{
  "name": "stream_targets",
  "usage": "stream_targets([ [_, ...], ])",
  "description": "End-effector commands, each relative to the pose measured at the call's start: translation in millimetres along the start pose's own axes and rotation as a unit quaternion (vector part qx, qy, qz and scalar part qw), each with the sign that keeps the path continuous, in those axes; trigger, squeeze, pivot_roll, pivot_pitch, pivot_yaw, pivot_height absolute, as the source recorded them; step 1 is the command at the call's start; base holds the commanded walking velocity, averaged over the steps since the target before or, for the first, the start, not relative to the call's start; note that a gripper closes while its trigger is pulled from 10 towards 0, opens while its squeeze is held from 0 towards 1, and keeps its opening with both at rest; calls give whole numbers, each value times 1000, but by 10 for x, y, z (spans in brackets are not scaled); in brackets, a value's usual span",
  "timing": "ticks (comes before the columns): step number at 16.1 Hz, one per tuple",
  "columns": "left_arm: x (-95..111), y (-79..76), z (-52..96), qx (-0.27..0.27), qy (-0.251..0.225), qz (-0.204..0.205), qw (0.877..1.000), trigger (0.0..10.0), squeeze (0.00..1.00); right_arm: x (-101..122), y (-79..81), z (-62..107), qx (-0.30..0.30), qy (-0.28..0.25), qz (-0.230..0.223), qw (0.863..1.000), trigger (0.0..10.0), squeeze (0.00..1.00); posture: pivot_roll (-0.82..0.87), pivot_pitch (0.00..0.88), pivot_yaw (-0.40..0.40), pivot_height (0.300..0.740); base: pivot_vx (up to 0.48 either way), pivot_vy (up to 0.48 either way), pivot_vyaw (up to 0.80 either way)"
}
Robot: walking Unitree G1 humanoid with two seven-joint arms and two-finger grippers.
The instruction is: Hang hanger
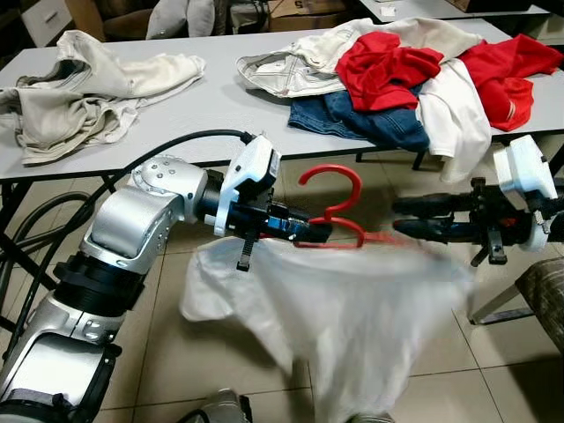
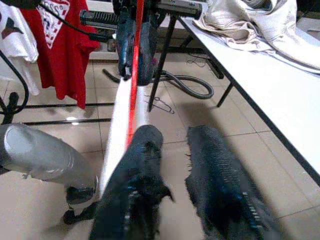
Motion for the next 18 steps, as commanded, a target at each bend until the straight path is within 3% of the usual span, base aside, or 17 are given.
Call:
stream_targets([
  [1, 32, 24, 24, 1, 6, -12, 1000, 0, 0, 83, 8, 31, 0, -2, 15, 1000, 10000, 1000, -132, 0, 57, 740, 0, 0, 0],
  [14, 25, 27, 28, 1, 8, -12, 1000, 0, 0, 142, 6, 54, 0, -12, 10, 1000, 10000, 1000, -134, 0, 59, 740, 0, 0, 0],
  [16, -222, 95, 14, 41, 50, -5, 998, 0, 0, 230, 37, -440, 42, -47, 1, 998, 10000, 1000, -133, 0, 48, 740, 0, 0, 0],
  [18, -388, 2, 94, 48, 71, 13, 996, 0, 0, 117, 59, -540, 31, -58, -13, 998, 10000, 1000, -136, 0, 51, 740, 0, 0, 0],
])
Point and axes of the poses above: a point about 5 cm out from each wrist's last joint towards the gripper, its own z axis pointing back from the gripper into the wrist, its own x axis along the axis of the wrist's last joint, y = z × x, the point moved 6 cm from there along -z, pointing out of the wrist towards the gripper, and after that the axes turned 15 degrees about -z, right-handed, at the moved point
